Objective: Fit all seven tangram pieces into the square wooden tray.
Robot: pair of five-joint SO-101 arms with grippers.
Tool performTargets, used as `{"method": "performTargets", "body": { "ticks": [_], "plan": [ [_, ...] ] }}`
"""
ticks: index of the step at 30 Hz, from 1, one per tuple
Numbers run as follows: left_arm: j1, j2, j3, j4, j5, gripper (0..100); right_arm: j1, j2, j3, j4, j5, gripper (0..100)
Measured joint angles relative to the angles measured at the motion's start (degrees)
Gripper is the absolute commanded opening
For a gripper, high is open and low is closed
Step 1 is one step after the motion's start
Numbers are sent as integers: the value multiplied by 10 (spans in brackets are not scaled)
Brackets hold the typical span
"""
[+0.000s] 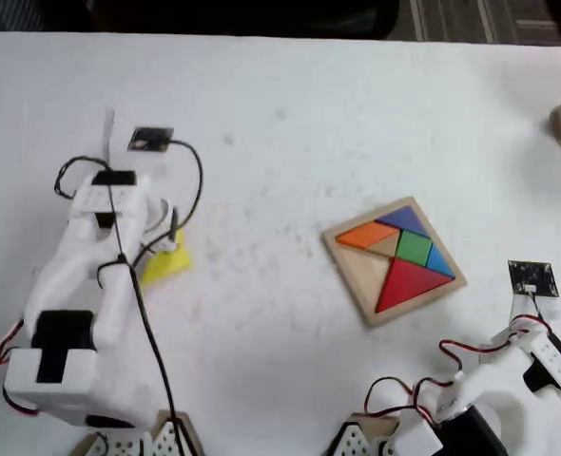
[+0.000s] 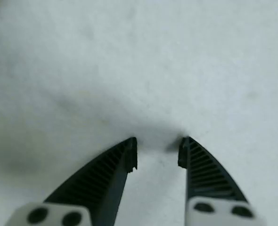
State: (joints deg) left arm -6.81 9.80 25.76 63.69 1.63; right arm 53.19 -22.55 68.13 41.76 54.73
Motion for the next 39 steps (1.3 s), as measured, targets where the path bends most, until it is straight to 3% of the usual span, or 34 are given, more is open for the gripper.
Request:
{"method": "performTargets", "body": {
  "ticks": [13,19,27,32,39],
  "plan": [
    [-1,17,20,8,-7,41,0,0,0,0,0,160],
    [6,-18,30,9,-1,196,0,0,0,0,0,160],
    [125,-215,153,-10,112,305,0,0,0,0,5,159],
    [151,-195,164,-70,131,306,0,0,1,0,36,159],
    [175,-97,125,-81,156,306,0,0,9,0,43,159]
  ]
}}
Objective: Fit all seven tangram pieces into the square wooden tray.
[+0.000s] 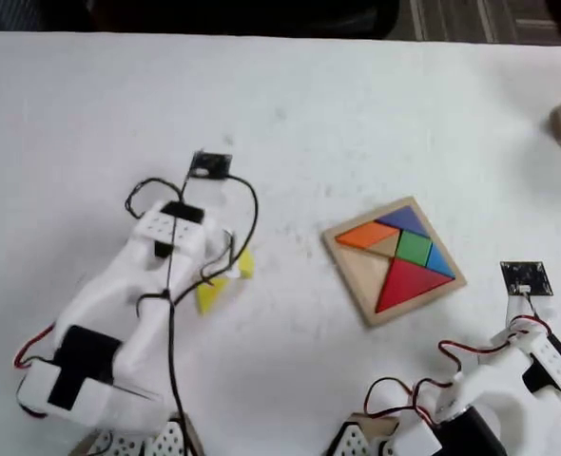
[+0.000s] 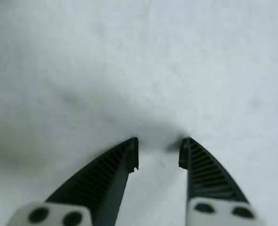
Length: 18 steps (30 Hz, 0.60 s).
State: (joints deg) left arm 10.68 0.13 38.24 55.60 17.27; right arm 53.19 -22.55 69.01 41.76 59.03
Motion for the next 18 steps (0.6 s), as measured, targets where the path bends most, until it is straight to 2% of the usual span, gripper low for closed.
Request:
{"method": "performTargets", "body": {
  "ticks": [7,13,18],
  "plan": [
    [-10,29,-29,0,2,316,0,0,1,0,0,160],
    [-10,29,-28,12,-5,424,0,0,1,0,0,161],
    [-16,29,-26,22,-5,391,0,0,1,0,0,162]
  ]
}}
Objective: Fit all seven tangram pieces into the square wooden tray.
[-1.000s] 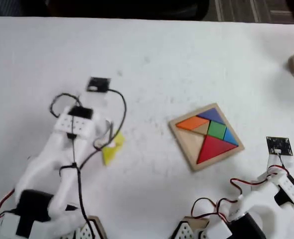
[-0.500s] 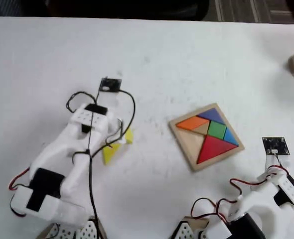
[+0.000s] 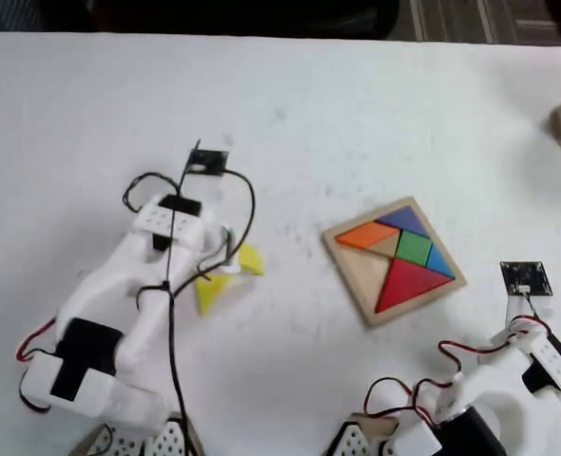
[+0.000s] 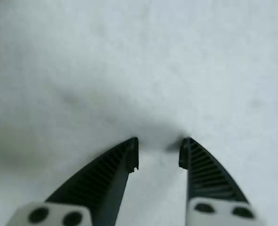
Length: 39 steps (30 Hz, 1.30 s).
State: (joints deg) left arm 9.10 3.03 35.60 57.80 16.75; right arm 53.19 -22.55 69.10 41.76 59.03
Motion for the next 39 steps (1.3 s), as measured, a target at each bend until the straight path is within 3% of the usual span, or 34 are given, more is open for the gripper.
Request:
{"method": "performTargets", "body": {
  "ticks": [6,21,29,34,39],
  "plan": [
    [-33,14,17,5,0,392,0,0,0,0,0,162],
    [-32,11,19,18,-28,389,-2,0,0,0,0,160],
    [-33,-104,38,42,-28,391,-2,0,0,0,0,160],
    [3,-142,76,36,-27,391,-2,0,0,0,0,160],
    [29,-89,84,-1,-28,389,-2,0,0,0,0,159]
  ]
}}
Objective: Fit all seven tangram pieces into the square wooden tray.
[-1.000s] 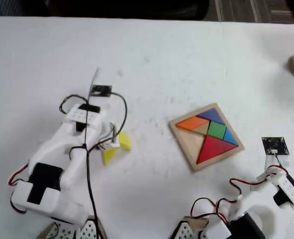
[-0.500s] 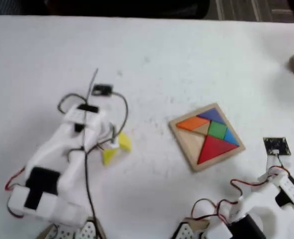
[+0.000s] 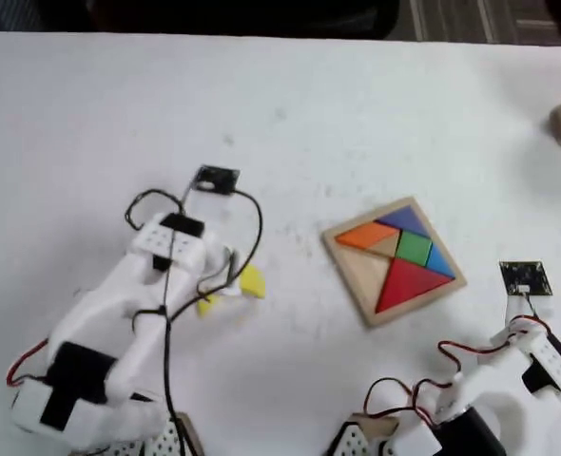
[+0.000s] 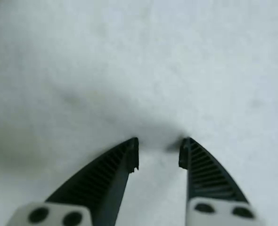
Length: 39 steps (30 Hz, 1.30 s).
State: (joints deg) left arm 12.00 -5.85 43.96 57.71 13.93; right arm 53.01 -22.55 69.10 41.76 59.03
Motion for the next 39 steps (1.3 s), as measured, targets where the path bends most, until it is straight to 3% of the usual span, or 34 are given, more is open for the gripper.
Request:
{"method": "performTargets", "body": {
  "ticks": [8,22,30,39],
  "plan": [
    [-40,94,-84,12,3,389,0,0,0,0,0,159],
    [-55,123,-86,22,0,387,0,0,0,0,0,159],
    [-55,123,-86,22,-1,177,0,0,0,0,0,159],
    [-49,118,-86,22,-55,164,0,0,0,0,0,159]
  ]
}}
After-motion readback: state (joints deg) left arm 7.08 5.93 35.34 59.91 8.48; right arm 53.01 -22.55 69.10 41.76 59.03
